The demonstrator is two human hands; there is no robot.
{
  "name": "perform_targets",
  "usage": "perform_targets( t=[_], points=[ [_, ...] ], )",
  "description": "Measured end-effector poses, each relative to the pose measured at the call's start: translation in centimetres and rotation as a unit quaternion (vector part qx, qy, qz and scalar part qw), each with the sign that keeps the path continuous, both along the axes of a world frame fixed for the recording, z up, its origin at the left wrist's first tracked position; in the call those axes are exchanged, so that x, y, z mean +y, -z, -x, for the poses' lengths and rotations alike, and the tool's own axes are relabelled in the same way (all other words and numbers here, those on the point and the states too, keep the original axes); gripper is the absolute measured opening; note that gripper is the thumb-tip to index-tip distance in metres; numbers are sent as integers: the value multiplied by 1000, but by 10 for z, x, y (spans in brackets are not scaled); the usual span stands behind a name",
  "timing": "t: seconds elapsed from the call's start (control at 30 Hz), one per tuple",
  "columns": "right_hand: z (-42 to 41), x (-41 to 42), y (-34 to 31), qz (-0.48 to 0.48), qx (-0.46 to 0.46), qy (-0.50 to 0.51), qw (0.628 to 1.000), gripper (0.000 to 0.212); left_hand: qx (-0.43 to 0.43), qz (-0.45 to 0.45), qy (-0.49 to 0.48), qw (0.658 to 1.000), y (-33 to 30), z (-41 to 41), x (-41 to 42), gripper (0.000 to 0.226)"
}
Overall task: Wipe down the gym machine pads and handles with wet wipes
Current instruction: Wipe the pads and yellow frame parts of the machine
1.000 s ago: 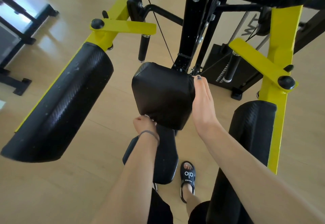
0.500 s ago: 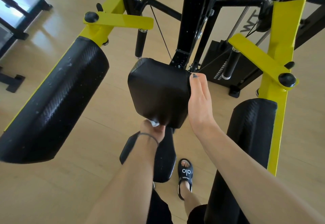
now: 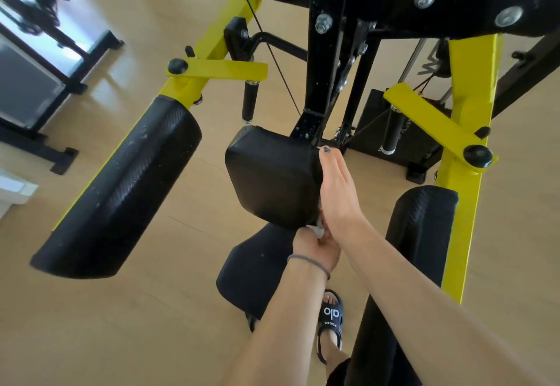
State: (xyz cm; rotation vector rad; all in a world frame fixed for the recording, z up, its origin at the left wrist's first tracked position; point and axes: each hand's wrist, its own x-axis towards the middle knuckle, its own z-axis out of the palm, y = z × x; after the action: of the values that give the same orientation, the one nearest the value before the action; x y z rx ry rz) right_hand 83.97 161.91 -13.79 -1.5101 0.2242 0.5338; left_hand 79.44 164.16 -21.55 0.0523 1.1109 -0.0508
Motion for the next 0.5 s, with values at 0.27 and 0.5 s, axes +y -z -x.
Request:
perform_targets(
  t=[0.27,0.5],
  points=[
    [-8,-10,-13,16,48,-15,999,52,-33,6,8,999,-71,-7,11,34],
    [-27,-10,-17,66,86,-32,994,54,-38,-22,120,992,-100,-15,28,35]
  ],
)
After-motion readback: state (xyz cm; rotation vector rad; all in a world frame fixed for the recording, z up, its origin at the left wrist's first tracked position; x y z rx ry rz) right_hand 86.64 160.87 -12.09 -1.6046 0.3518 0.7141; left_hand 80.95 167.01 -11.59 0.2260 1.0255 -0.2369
